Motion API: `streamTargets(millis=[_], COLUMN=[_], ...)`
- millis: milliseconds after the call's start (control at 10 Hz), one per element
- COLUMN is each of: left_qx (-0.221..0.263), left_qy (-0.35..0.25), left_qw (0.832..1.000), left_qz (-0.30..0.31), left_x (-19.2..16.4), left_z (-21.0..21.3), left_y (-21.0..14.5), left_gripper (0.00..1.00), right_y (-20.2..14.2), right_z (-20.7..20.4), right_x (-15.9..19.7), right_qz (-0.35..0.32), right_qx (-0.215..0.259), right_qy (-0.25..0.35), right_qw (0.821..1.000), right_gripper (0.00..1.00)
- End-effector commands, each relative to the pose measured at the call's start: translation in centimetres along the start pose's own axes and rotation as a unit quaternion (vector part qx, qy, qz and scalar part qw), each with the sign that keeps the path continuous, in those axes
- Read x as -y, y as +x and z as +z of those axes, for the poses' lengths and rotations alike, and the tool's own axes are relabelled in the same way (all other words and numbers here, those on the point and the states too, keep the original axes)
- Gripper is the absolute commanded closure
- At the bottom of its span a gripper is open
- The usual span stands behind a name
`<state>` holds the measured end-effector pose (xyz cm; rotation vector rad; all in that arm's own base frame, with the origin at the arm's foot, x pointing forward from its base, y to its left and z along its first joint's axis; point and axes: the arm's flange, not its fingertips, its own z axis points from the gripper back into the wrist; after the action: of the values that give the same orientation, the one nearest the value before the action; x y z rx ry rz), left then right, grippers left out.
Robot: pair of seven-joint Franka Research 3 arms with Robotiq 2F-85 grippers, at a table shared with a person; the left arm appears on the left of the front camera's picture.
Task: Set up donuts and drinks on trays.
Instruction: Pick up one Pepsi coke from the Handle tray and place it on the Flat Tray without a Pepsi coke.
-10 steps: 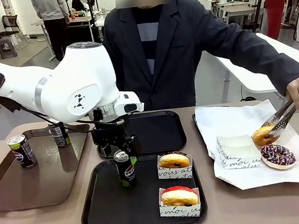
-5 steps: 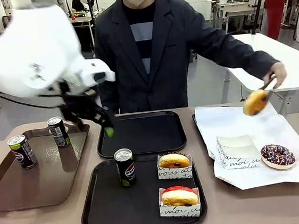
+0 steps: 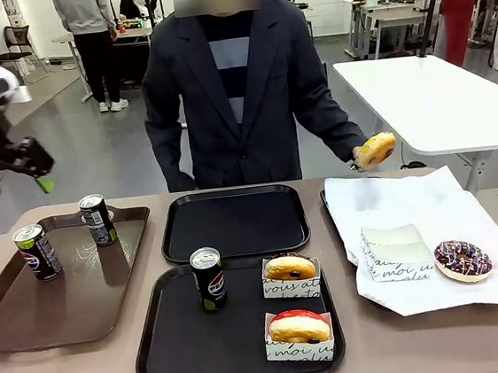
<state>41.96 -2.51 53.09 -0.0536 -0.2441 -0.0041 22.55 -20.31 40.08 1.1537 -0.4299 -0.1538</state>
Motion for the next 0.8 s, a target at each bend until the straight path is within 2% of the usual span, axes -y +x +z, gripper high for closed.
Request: streamTargets(millis=[0, 100, 200, 300, 400, 700], left_qx=[-0.007, -0.018, -0.024, -0.043, -0.022, -0.022], left_qy=[-0.007, -0.010, 0.002, 0.044, 0.001, 0.001], left_qw=[1.000, 1.000, 0.999, 0.996, 0.999, 0.999], left_qz=[0.020, 0.021, 0.030, 0.065, 0.030, 0.030], left_x=[-1.8, -2.7, -2.9, -2.2, -3.5, -3.5], left_z=[-2.1, -2.8, -3.8, -4.4, -3.5, -3.5], left_y=[1.9, 3.6, 3.8, 3.7, 2.6, 2.6], left_gripper=[0.00, 0.00, 0.00, 0.00, 0.00, 0.00], right_y=[0.1, 0.1, 0.1, 0.1, 0.1, 0.1], right_z=[-0.1, -0.1, -0.1, -0.1, -0.1, -0.1], right_x=[0.1, 0.1, 0.1, 0.1, 0.1, 0.1], right_qz=[0.009, 0.009, 0.009, 0.009, 0.009, 0.009], right_qx=[0.006, 0.006, 0.006, 0.006, 0.006, 0.006], right_qy=[0.010, 0.010, 0.010, 0.010, 0.010, 0.010], right_qw=[1.000, 1.000, 1.000, 1.000, 1.000, 1.000], right_gripper=[0.00, 0.00, 0.00, 0.00, 0.00, 0.00])
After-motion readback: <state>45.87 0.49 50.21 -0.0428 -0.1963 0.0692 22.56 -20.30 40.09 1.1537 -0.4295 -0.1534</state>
